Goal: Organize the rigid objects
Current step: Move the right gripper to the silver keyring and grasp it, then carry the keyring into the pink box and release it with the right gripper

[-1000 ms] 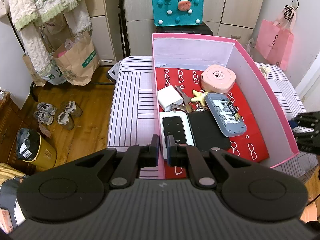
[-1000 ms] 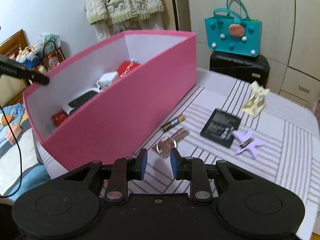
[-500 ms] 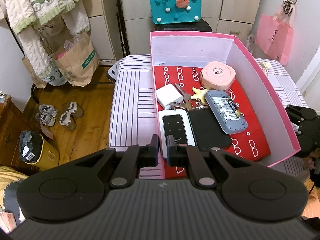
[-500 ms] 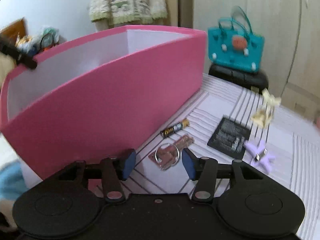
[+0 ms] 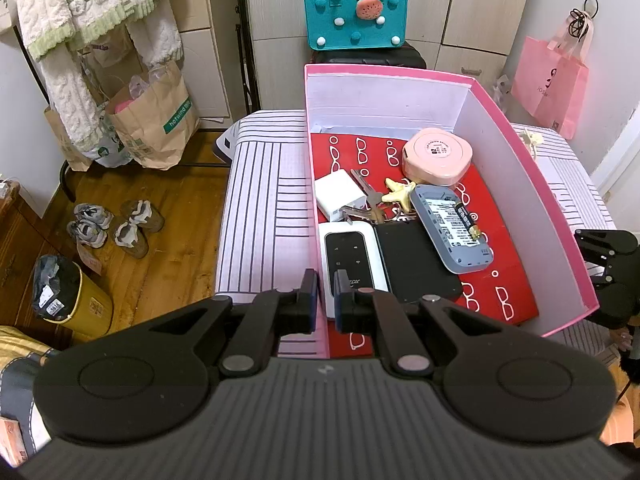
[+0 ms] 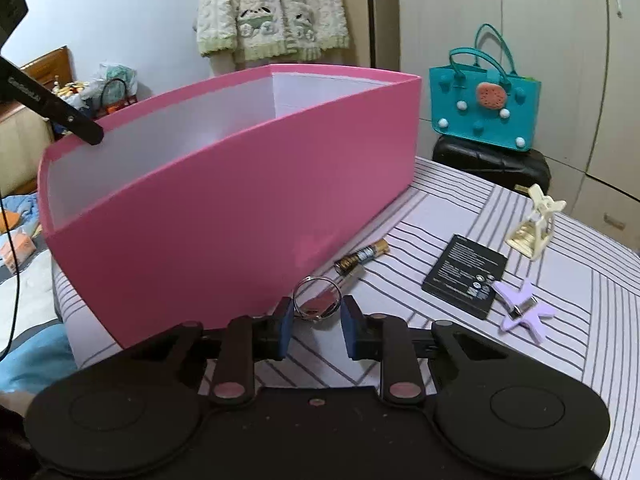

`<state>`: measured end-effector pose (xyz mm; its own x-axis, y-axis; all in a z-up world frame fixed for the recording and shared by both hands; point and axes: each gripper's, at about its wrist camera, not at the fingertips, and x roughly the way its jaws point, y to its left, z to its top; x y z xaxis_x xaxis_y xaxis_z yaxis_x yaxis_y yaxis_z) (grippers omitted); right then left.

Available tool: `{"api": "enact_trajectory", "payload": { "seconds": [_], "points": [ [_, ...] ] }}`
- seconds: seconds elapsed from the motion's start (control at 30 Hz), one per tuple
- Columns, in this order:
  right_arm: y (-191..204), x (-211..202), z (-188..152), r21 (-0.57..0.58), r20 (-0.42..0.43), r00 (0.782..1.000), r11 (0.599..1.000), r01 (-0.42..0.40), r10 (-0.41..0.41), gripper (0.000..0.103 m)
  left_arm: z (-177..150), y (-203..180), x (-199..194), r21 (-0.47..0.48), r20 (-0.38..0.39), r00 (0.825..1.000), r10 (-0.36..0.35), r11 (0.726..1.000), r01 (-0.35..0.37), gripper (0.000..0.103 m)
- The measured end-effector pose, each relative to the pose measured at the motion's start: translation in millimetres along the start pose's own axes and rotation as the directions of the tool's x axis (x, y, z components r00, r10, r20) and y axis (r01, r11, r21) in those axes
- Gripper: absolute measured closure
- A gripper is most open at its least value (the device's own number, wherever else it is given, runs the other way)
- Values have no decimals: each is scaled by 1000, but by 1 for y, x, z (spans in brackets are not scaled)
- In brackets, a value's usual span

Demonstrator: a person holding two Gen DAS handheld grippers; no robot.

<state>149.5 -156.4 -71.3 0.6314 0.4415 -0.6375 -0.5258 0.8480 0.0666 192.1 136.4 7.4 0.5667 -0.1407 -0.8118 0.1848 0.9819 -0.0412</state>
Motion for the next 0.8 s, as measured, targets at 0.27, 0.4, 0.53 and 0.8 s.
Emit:
{"api": "enact_trajectory", "payload": {
  "seconds": [0.27, 0.4, 0.53, 0.8],
  "points": [
    [-1, -12, 4, 27, 49, 999, 1000, 7, -9, 74, 0, 0, 0, 0, -1, 1000, 0, 1000, 0, 96],
    [-3, -20, 14, 41, 69, 998, 999, 5, -8, 74, 0, 0, 0, 2, 0, 1000, -1, 1000, 1, 97],
    [-4, -30, 24, 41, 83, 997, 999, 9, -12, 74, -1, -1, 1, 5, -3, 1000, -1, 1000, 1, 97],
    [-4, -52, 43, 41, 122, 992, 999, 34, -39, 74, -1, -4, 3, 10, -3, 1000, -2, 1000, 2, 97]
  ]
}}
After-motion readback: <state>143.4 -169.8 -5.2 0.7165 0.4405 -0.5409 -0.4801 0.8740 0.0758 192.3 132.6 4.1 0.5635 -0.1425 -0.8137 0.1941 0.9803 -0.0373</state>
